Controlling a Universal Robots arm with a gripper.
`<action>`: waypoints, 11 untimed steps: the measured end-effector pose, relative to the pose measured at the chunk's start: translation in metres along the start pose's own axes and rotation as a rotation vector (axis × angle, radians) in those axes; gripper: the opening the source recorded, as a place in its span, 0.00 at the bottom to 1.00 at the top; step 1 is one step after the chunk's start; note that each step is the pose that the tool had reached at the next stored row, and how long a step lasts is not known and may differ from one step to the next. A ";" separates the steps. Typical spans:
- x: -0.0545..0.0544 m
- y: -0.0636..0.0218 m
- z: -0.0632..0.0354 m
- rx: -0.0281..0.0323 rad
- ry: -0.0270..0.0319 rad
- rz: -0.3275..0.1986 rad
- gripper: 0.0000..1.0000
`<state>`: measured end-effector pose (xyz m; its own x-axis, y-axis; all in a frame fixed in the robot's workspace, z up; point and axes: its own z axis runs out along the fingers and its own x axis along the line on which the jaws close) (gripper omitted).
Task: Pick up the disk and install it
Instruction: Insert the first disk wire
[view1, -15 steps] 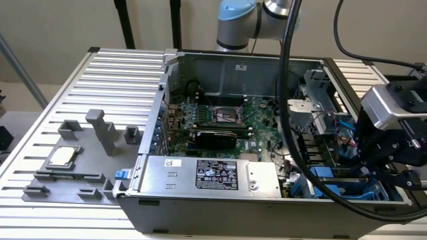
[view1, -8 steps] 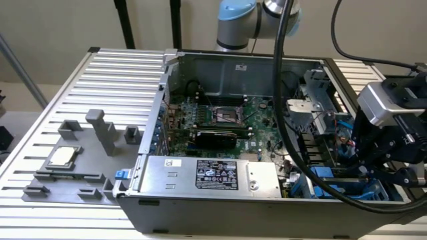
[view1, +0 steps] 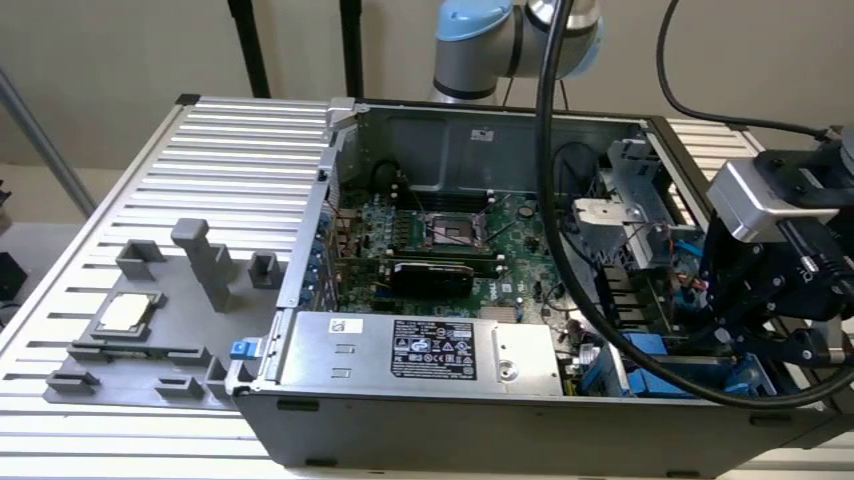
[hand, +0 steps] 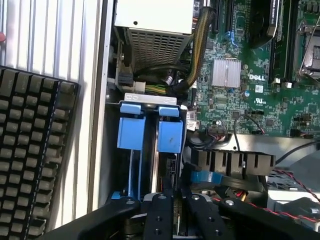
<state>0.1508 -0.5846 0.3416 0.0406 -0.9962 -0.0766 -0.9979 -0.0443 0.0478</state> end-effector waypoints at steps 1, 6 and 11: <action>0.000 0.0000 0.0000 0.0003 0.0016 0.005 0.00; 0.000 0.0000 0.0000 0.0022 0.0052 0.033 0.00; 0.000 -0.0001 0.0002 0.0046 0.0057 0.066 0.00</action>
<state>0.1508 -0.5843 0.3414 -0.0249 -0.9974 -0.0678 -0.9986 0.0216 0.0480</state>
